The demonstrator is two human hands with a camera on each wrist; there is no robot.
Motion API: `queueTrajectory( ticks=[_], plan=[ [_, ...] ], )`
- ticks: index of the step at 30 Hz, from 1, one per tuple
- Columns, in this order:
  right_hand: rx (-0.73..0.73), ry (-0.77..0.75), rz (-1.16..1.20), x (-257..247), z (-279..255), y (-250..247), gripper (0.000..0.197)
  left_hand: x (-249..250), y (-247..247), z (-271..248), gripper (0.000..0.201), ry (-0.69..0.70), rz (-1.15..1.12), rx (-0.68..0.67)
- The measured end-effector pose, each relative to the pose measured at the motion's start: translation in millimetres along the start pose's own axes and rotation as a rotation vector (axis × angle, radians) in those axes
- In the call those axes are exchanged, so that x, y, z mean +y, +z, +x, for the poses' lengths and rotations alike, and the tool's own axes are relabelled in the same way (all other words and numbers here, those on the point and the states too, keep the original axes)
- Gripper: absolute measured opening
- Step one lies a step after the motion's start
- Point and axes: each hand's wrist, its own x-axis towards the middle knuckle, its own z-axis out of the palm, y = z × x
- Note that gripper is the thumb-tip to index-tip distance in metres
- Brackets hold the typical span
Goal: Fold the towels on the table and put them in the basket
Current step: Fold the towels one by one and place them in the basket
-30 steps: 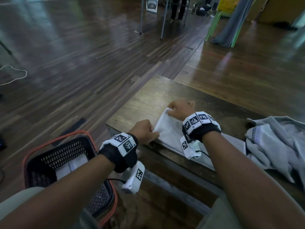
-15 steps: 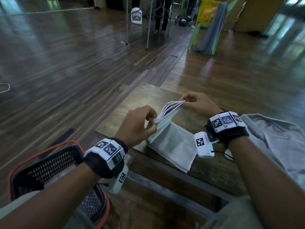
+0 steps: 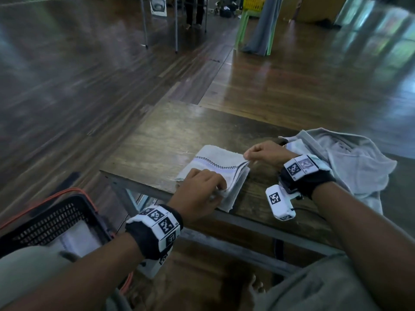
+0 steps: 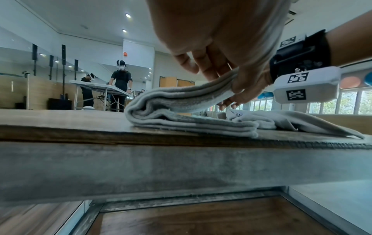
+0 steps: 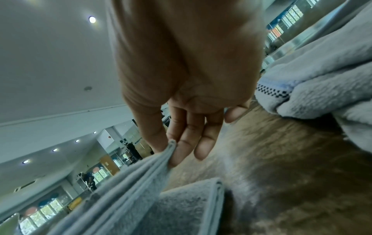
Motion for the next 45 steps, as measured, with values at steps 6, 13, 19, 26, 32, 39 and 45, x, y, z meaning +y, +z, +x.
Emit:
queueTrajectory(
  ticks=[6,13,19,26,32,39,45],
  plan=[
    [0.015,-0.006,-0.136,6,5,2,0.008,6,16,9,0.029,0.026,-0.016,-0.092],
    [0.109,-0.023,-0.232,16,4,18,0.009,3,27,8,0.021,0.047,0.046,-0.140],
    [0.191,-0.074,-0.199,15,0,16,0.012,2,16,12,0.026,0.028,0.067,-0.077],
    [0.257,-0.064,-0.294,14,5,27,0.013,-4,17,9,0.029,0.029,0.107,-0.167],
    [0.257,-0.079,-0.375,20,1,32,0.010,-4,16,8,0.019,0.019,0.100,-0.244],
    [0.198,-0.187,-0.623,8,-14,35,0.025,-29,-16,31,0.029,-0.281,0.118,-0.146],
    [-0.020,-0.453,-0.650,2,-53,67,0.038,-54,-17,31,0.048,-0.356,0.249,-0.451]
  ],
)
